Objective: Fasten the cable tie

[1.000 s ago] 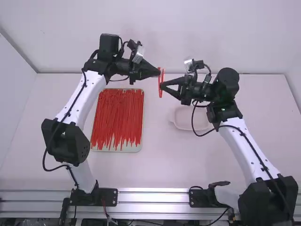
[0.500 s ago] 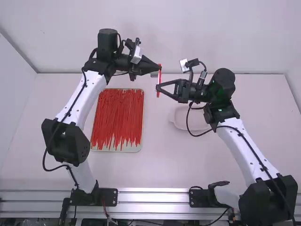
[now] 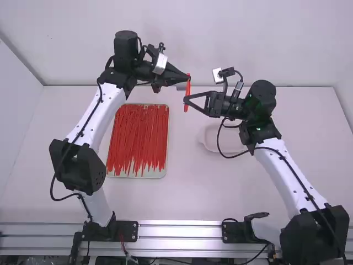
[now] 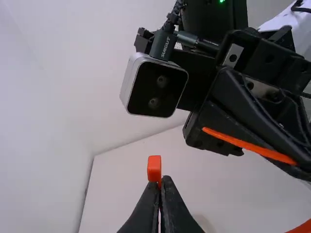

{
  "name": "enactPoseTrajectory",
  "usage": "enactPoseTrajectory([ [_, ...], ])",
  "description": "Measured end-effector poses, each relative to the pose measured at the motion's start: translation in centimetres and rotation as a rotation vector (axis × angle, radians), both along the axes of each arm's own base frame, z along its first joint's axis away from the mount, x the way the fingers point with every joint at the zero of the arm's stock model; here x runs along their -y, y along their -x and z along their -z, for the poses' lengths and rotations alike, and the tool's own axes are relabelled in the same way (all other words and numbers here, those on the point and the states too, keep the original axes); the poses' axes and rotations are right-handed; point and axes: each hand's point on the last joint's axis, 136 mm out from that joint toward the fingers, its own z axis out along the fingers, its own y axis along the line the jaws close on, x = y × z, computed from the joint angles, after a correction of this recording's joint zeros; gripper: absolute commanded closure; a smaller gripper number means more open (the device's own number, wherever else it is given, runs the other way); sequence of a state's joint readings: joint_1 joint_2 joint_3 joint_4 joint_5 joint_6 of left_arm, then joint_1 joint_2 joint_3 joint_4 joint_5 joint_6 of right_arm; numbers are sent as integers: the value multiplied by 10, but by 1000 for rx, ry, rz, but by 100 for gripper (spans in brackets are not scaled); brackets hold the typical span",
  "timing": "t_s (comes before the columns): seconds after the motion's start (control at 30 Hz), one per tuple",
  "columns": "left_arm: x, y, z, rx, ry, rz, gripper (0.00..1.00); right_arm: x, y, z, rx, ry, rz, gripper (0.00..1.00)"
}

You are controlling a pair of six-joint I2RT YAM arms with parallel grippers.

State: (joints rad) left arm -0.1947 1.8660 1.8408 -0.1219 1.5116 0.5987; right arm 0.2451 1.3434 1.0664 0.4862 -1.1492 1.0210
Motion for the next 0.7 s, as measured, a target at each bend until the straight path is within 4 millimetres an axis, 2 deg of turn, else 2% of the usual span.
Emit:
enactPoseTrajectory([
  [0.2,0,0,-1,17,3,1,98,7,-6,1,-29,-3,23,100],
  [0.47,0,1,-3,61,12,10,98,7,-7,6,-71,5,30,100],
  [0.7,12,-1,1,67,-1,-16,98,7,-8,7,-72,5,35,100],
])
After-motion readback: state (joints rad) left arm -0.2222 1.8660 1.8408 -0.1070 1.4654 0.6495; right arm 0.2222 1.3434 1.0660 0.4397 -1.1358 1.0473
